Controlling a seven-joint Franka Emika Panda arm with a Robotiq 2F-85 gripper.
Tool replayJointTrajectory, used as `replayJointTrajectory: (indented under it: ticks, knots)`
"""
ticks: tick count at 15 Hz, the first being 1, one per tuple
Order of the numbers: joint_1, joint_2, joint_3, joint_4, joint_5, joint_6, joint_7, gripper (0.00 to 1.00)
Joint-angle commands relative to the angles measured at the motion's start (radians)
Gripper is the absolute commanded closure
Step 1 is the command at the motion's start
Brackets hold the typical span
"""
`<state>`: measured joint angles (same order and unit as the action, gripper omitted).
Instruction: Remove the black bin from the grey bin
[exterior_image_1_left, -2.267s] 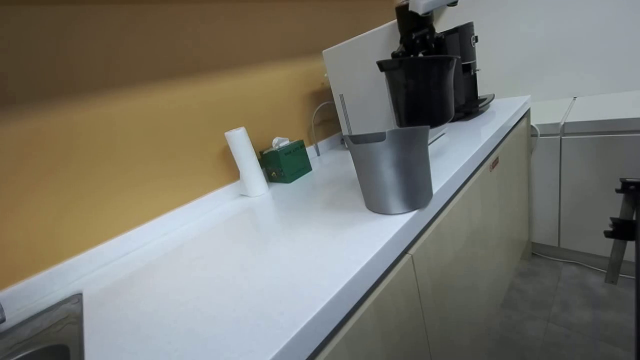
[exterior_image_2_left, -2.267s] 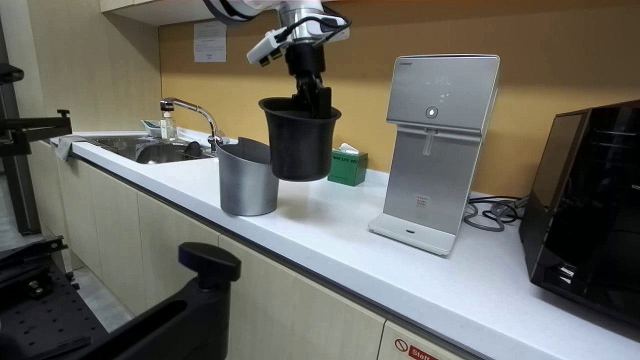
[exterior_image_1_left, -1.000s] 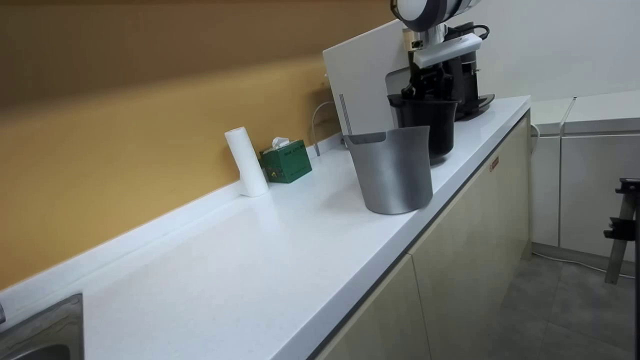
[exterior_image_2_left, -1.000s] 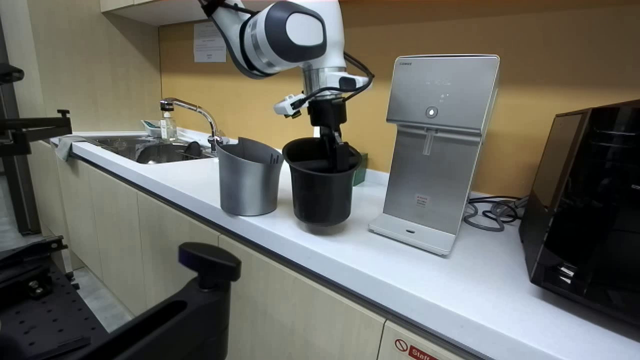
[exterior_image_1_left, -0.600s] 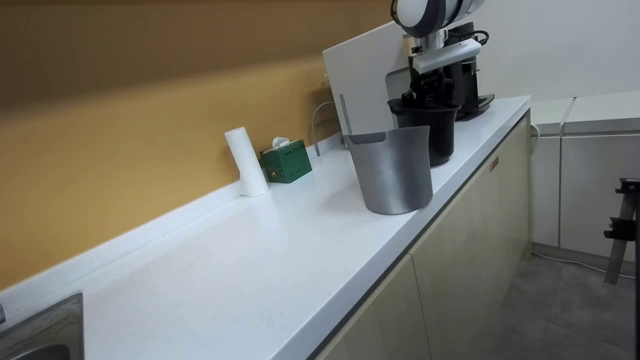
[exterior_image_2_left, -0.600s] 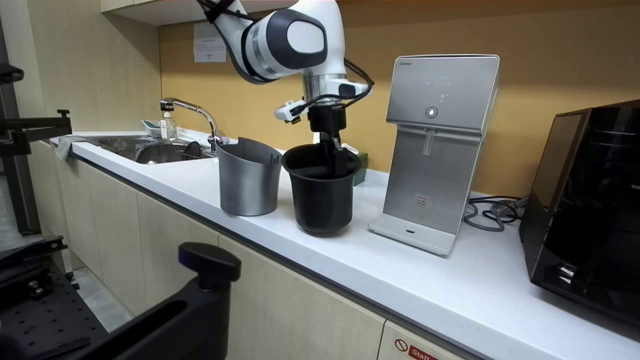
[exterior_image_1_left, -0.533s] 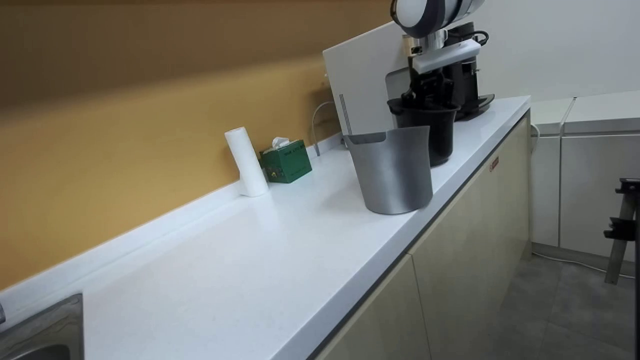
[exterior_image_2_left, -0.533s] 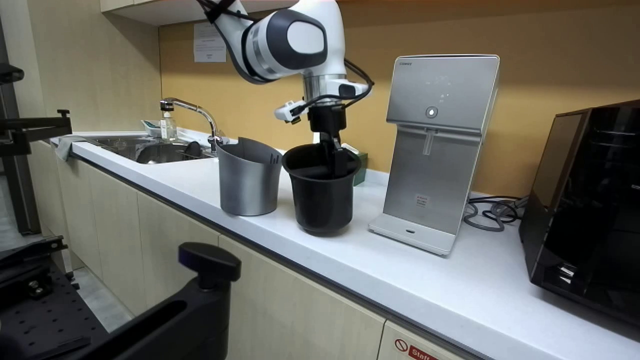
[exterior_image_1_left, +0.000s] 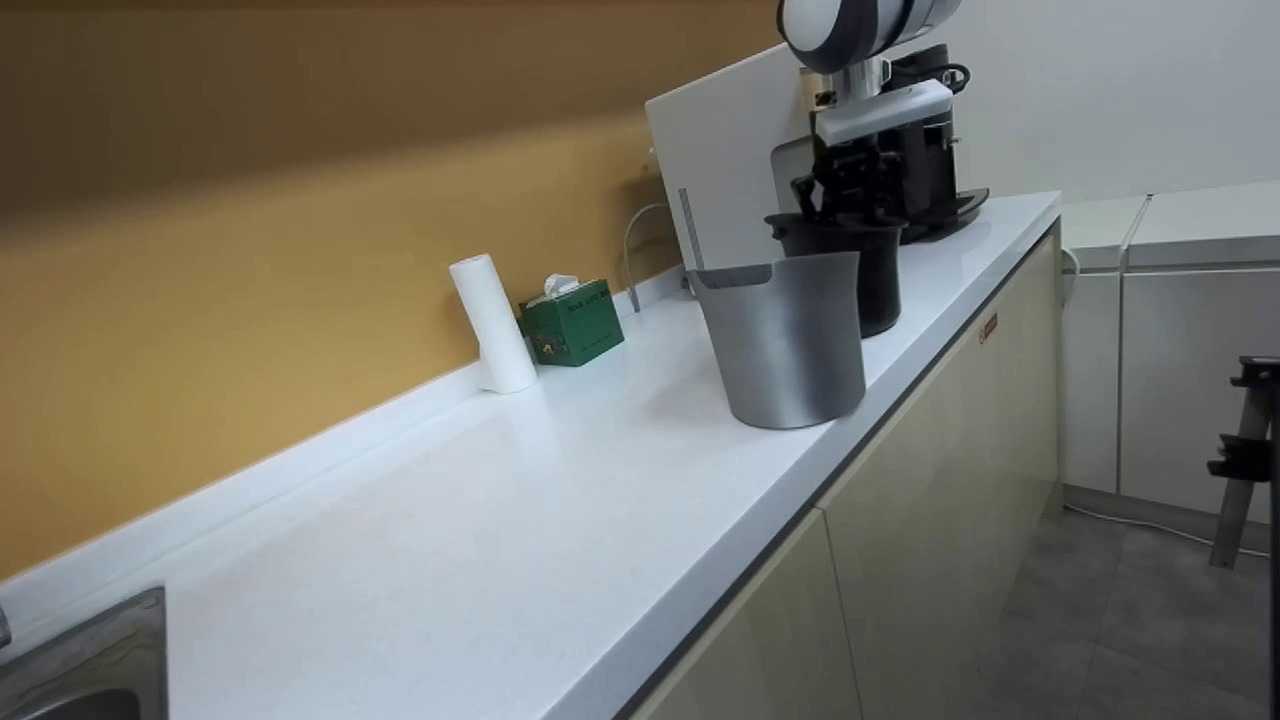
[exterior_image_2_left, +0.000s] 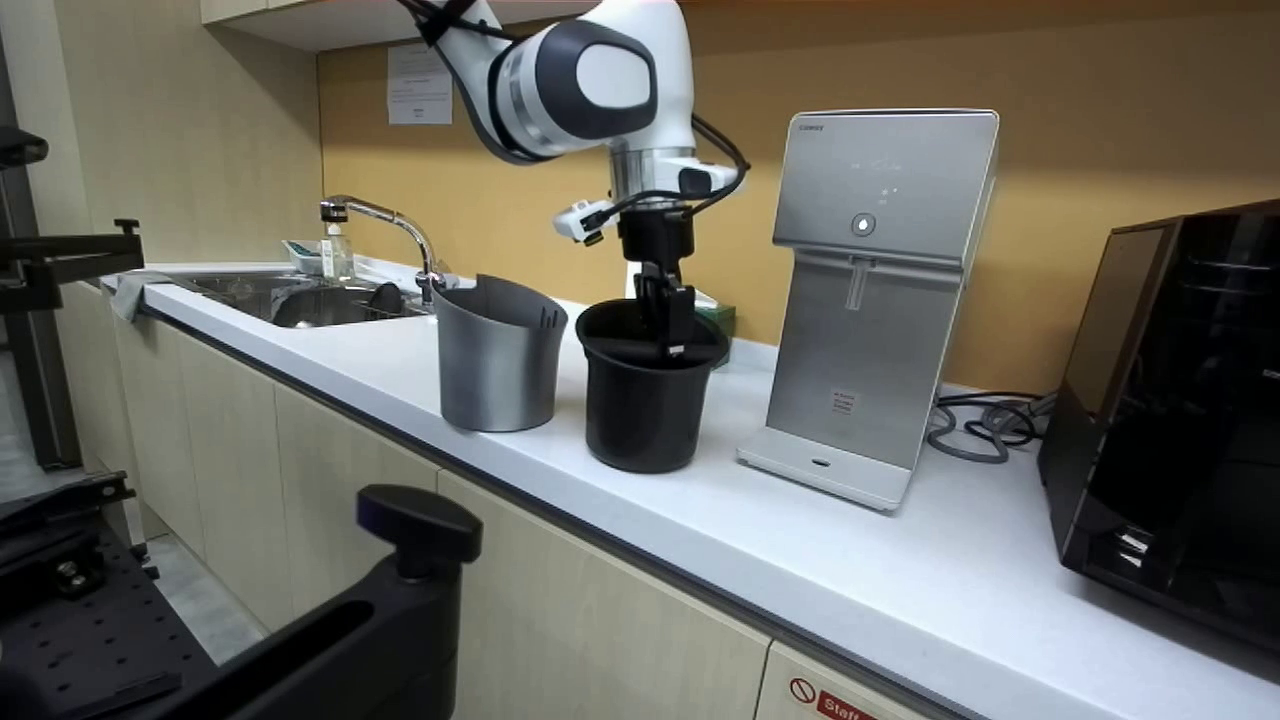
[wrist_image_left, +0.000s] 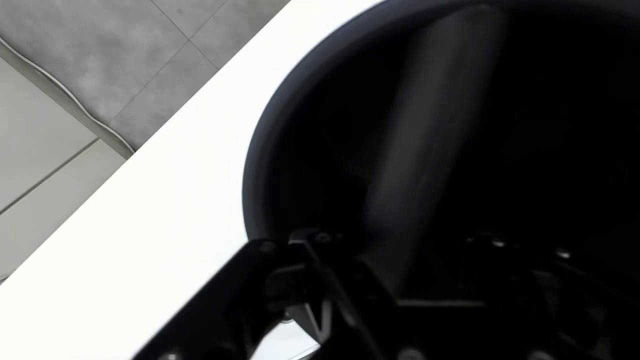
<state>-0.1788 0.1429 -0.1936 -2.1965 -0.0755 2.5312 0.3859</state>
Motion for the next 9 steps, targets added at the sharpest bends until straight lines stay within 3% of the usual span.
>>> replayJointTrajectory:
  ticks: [1, 4, 9]
  knots:
    - [0.015, 0.006, -0.008, 0.035, 0.022, -0.030, 0.029, 0.17]
    - [0.029, -0.032, -0.008, 0.023, 0.006, -0.034, 0.058, 0.00]
    - [0.074, -0.172, 0.027, -0.016, -0.017, -0.121, 0.147, 0.00]
